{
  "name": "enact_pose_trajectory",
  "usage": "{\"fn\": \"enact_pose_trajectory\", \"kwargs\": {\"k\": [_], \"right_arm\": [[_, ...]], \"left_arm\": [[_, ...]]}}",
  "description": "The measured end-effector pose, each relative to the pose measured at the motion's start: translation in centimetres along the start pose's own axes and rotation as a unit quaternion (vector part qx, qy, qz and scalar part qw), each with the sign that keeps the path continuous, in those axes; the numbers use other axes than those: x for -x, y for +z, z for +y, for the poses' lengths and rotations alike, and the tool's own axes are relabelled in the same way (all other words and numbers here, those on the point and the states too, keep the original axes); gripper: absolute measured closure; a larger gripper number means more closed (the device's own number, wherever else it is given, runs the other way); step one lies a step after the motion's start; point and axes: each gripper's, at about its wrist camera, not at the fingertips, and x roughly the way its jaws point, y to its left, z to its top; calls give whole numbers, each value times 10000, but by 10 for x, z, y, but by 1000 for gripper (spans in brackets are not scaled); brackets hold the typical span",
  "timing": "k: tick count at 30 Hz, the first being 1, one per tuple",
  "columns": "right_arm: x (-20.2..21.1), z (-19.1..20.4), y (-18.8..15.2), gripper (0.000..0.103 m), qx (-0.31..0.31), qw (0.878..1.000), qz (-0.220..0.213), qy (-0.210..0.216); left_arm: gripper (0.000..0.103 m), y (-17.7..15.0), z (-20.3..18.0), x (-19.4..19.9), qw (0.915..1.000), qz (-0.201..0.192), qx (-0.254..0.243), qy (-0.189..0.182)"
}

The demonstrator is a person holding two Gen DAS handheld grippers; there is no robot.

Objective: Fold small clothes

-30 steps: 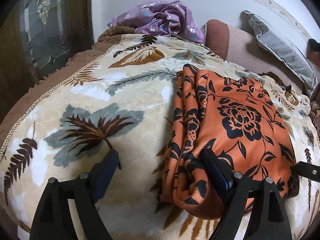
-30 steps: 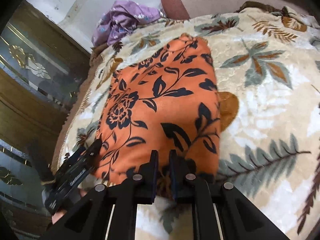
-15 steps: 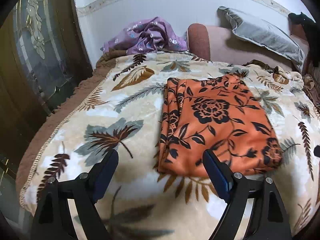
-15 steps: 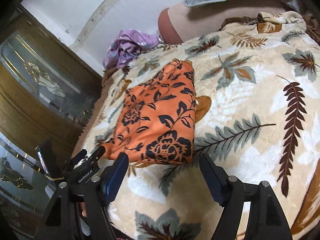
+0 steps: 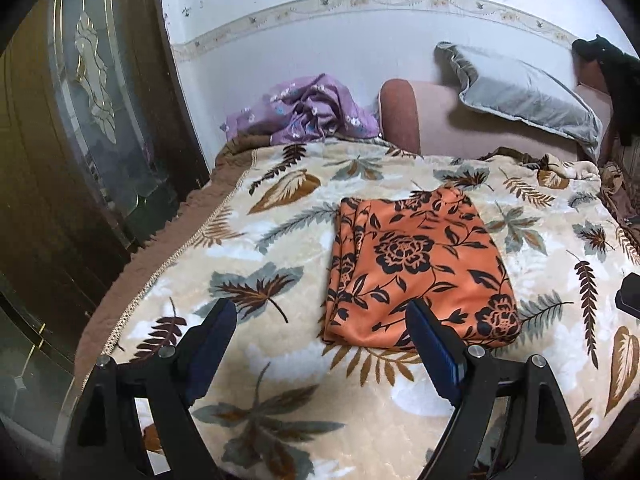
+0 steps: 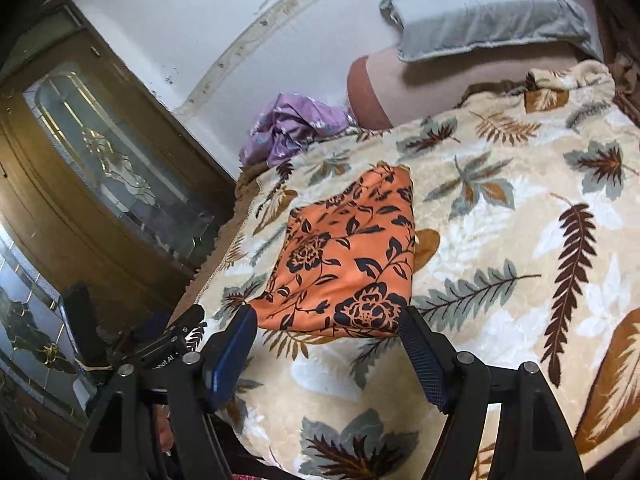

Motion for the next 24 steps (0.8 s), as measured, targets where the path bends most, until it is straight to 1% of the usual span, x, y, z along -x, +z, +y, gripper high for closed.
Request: {"fn": "enact_pose_trajectory", "kwargs": {"k": [4,8,11,16,18,21,24], "right_arm": [[7,-1,-1,27,52,10000,-71,17],[8,-7,-2,27,2,10000,-64,41],[3,-14,-4,27,-81,10000,8,37],[-15,-25,-5,27,-270,9994,210,15],[-27,-28,-5,27,-327,9990,308,-25],[-42,-30,-6,27,-334,9986,403,-75],[-60,-29,-3,27,-323,9982,504,-98]], "left_arm": [[16,4,-6,12,9999,-108,-71,8],[15,7,-13,13,9998,-116,-117,-64],[11,5,-16,6,9998,-64,-146,-70],[10,1,-5,-30,9993,289,7,-221],[10,0,4,-51,9989,461,96,-73],[10,1,14,-71,9984,520,123,158],[10,5,22,-88,9980,573,133,224]]}}
